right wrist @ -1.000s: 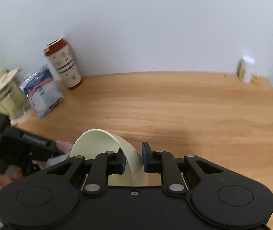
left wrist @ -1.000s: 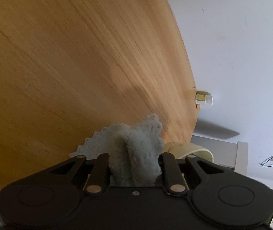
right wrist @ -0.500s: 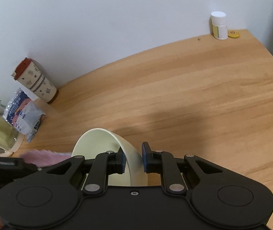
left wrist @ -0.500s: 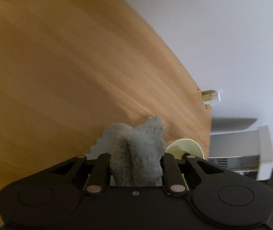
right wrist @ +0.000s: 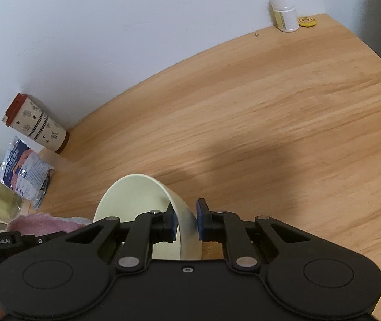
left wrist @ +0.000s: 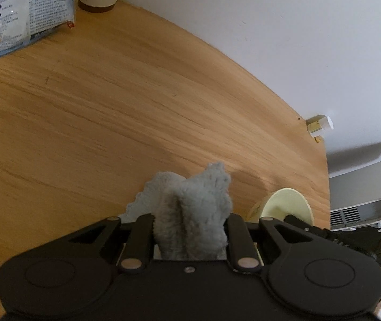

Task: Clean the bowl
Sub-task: 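Lift the cloth off the bowl with the left gripper while the right turns the bowl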

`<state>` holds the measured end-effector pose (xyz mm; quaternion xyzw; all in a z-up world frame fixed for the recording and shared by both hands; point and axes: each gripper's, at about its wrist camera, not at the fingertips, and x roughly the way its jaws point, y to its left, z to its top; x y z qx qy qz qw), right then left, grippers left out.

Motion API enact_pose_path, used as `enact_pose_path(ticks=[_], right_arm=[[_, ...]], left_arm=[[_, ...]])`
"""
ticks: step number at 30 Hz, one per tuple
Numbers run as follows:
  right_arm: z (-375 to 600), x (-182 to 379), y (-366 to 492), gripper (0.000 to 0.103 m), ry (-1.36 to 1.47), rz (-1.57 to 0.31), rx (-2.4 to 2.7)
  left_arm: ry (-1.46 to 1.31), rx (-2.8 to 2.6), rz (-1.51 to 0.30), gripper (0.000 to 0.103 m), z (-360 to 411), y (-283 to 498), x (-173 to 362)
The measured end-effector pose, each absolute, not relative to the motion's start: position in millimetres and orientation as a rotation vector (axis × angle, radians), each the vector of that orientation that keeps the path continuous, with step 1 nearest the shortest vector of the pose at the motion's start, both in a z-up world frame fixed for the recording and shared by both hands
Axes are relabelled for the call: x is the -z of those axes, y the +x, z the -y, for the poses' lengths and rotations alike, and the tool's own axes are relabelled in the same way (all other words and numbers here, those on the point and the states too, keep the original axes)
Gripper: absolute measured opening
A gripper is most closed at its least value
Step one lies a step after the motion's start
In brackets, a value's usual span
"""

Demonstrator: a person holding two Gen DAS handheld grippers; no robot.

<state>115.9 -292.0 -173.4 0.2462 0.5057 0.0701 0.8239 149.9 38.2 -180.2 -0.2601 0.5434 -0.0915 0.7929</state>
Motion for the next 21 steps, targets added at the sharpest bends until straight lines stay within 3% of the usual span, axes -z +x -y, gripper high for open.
enact_pose_path(ticks=[10,13,17,21], right_arm=[[293,180,126,0.011,0.445,-1.137,-0.199],[285,175,135,0.017,0.247,-1.160,-0.323],[273,160,149,0.038,-0.087,-1.119,-0.513],[244,146,177,0.046,-0.410,-1.155,-0.780]], left_arm=[[-0.604,0.218,-1.149,0.015,-45,150,176],[-0.611,0.226,-1.133,0.015,-44,149,170],[-0.619,0.214,-1.104,0.015,-44,142,161],[-0.624,0.194,-1.105,0.015,-41,138,156]])
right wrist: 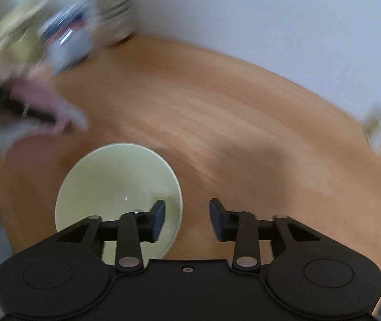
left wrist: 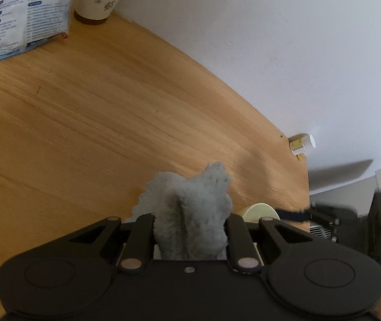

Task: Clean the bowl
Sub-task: 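Lift the cloth off the bowl with the left gripper while the right turns the bowl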

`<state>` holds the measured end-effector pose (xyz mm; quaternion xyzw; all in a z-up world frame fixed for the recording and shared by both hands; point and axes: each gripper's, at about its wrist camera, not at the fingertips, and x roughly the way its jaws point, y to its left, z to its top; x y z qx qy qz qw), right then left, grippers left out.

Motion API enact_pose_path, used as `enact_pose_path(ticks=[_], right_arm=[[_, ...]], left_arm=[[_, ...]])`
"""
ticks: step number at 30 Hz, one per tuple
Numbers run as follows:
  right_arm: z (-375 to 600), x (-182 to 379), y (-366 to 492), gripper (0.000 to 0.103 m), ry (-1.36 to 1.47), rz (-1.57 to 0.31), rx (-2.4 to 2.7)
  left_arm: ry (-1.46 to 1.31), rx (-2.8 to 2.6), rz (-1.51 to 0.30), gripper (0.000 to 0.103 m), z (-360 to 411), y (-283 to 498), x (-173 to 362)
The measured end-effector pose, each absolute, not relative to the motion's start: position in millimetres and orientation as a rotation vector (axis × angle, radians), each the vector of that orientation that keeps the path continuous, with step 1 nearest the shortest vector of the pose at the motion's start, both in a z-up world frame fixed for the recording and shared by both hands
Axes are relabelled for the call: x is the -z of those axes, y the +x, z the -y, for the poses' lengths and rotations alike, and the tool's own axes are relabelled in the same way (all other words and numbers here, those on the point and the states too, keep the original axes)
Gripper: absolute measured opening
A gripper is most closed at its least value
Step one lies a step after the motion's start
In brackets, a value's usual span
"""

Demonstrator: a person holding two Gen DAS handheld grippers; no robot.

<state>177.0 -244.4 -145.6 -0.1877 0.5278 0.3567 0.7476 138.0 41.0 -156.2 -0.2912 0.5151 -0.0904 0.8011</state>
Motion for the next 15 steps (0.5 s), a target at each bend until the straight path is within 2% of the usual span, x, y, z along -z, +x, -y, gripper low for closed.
enact_pose_path(ticks=[1,7,15], right_arm=[[235,143,184,0.049,-0.494,-1.161,-0.862],[191,147,204,0.050,-0.812,-1.097,-1.151],[163,170,204,0.050,-0.943,-1.122,-1.382]], left_arm=[[-0.620,0.187,-1.108,0.015,-40,136,155],[-0.575,0.110,-1.094,0.015,-29,122,143],[-0.567,0.052,-1.098,0.015,-14,113,139]])
